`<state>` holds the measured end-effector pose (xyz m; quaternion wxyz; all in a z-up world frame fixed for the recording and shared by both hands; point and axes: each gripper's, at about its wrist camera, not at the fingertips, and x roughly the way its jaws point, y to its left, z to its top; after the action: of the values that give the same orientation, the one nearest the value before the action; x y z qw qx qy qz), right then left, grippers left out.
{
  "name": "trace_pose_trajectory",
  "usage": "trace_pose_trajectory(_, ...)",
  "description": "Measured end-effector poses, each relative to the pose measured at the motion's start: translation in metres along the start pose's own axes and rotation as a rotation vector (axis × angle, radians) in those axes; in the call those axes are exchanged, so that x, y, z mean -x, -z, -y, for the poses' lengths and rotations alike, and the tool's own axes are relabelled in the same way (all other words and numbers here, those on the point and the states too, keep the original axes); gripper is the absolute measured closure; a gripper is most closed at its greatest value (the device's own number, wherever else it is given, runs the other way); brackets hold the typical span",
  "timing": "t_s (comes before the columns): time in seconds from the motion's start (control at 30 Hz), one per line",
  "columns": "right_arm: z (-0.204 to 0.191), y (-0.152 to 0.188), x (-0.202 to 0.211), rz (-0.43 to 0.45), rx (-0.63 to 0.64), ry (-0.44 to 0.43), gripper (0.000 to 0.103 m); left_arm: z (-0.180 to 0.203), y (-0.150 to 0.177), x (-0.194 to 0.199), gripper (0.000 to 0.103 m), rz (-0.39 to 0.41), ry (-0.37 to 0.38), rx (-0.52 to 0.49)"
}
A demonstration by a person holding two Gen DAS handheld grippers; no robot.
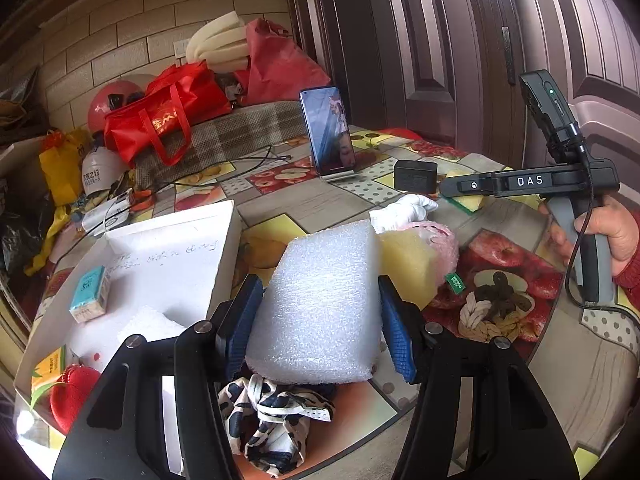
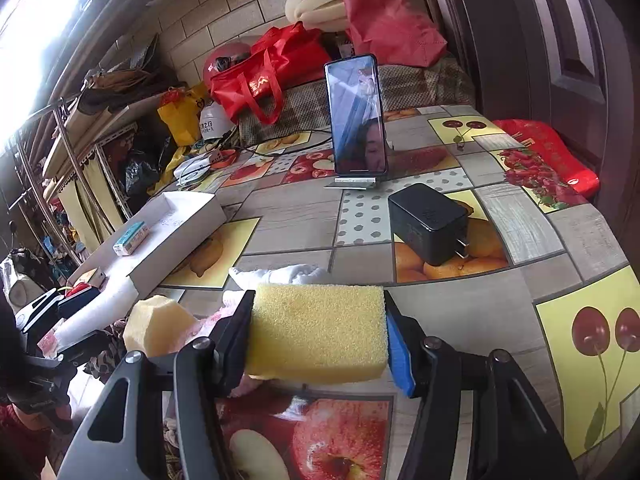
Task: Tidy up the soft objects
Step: 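Carry both items over the white tray and open both tools to release them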
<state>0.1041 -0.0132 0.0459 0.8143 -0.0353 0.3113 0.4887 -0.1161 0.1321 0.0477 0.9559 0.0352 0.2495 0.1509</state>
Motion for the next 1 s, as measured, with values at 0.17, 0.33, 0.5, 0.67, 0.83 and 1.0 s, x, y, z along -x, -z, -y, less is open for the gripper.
trace_pose_trajectory(0.17, -0.002, 0.001, 0.017, 0.098, 0.008, 0.036, 0.045, -0.003, 0.002, 0.016, 0.045, 0.074, -0.079, 0.014)
trace_pose_trajectory(0.33, -0.018, 0.006, 0.034, 0.199, 0.079, 0.079, 0.045, -0.012, 0.003, 0.025, 0.045, 0.121, -0.119, 0.054)
trace_pose_trajectory(0.5, -0.027, 0.010, 0.039, 0.221, 0.094, 0.089, 0.045, -0.018, 0.005, 0.029, 0.045, 0.139, -0.135, 0.089)
trace_pose_trajectory(0.67, -0.038, 0.014, 0.041, 0.231, 0.101, 0.083, 0.045, -0.018, 0.006, 0.033, 0.045, 0.158, -0.151, 0.097)
trace_pose_trajectory(0.83, -0.056, 0.018, 0.047, 0.267, 0.147, 0.081, 0.045, -0.025, 0.007, 0.034, 0.045, 0.162, -0.157, 0.131)
trace_pose_trajectory(1.0, -0.078, 0.021, 0.045, 0.283, 0.195, 0.050, 0.045, -0.031, 0.009, 0.035, 0.045, 0.161, -0.169, 0.170)
